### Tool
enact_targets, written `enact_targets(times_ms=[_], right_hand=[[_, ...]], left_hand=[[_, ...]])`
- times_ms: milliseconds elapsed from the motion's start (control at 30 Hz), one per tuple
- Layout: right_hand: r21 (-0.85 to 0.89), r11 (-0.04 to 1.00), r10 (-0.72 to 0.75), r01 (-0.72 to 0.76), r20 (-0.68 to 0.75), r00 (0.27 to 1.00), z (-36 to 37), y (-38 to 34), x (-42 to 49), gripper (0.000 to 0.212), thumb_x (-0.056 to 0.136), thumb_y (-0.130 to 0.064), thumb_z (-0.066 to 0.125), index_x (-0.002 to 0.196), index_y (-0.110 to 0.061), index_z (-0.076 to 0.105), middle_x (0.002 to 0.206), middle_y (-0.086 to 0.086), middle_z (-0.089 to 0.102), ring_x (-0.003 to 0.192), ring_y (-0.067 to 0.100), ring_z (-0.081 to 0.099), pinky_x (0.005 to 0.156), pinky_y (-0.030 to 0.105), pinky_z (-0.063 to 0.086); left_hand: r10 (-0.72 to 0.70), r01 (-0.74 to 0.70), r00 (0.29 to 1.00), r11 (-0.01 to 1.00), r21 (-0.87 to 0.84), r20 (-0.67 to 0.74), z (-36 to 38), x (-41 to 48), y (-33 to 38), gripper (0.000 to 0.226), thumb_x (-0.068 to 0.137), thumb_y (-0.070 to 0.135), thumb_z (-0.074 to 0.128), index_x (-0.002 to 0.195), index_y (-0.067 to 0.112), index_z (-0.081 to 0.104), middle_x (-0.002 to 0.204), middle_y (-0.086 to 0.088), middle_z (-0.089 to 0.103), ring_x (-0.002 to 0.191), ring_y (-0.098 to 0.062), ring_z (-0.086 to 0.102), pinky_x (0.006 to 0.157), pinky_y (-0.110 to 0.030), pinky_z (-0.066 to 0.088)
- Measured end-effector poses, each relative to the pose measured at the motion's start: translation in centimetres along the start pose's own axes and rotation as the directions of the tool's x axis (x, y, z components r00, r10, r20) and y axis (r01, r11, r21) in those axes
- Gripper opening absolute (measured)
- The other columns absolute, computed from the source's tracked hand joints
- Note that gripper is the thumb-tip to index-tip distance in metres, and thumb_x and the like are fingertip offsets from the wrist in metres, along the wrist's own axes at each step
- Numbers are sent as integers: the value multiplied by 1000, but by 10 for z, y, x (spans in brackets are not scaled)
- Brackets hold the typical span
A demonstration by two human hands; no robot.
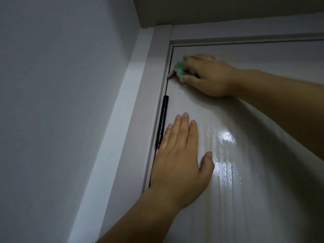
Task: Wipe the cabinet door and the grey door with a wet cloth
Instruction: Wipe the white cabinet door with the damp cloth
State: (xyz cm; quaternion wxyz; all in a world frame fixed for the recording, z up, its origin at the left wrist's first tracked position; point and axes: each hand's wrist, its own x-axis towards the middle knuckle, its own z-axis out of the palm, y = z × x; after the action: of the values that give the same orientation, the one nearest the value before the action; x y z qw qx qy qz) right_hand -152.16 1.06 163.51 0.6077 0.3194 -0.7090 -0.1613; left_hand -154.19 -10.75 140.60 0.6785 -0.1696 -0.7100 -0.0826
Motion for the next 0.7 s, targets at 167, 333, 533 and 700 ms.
enact_targets(times_ms=[167, 333, 533, 700], right_hand=[[-227, 968, -96, 109, 67, 993, 0, 14, -4, 71, 96, -63, 8, 161, -35, 16, 169, -2, 15, 153, 23, 15, 121, 44, 7], [-194, 980, 56, -49, 26, 998, -2, 18, 47, 70, 106, -56, 21, 163, -18, 8, 171, 6, -1, 157, 24, 0, 124, 39, -3], [-203, 950, -216, 237, 120, 969, 7, 0, -24, 72, 97, -66, 6, 161, -36, -7, 170, -9, -9, 156, 17, 0, 119, 45, 12], [-242, 951, -154, 194, 176, 972, -2, 24, -13, 69, 95, -67, 4, 159, -43, -7, 170, -10, -8, 156, 18, -4, 122, 44, 0]], left_hand=[[3, -3, 1000, 1000, 16, -3, 1, -1, 0, 79, 96, 55, 20, 164, 16, 8, 173, -2, -2, 158, -14, -11, 125, -35, -10], [-3, 3, 1000, 1000, 23, 3, 1, 0, 0, 79, 96, 55, 19, 164, 18, 6, 172, 0, -6, 157, -12, -14, 125, -34, -10], [-8, 8, 1000, 1000, 26, 6, 1, 0, 0, 80, 95, 56, 18, 164, 18, 5, 172, 0, -7, 156, -11, -16, 126, -32, -9], [-7, 6, 1000, 999, 37, 28, 1, 0, 0, 79, 95, 56, 16, 164, 19, 1, 172, 1, -10, 156, -11, -18, 127, -33, -8]])
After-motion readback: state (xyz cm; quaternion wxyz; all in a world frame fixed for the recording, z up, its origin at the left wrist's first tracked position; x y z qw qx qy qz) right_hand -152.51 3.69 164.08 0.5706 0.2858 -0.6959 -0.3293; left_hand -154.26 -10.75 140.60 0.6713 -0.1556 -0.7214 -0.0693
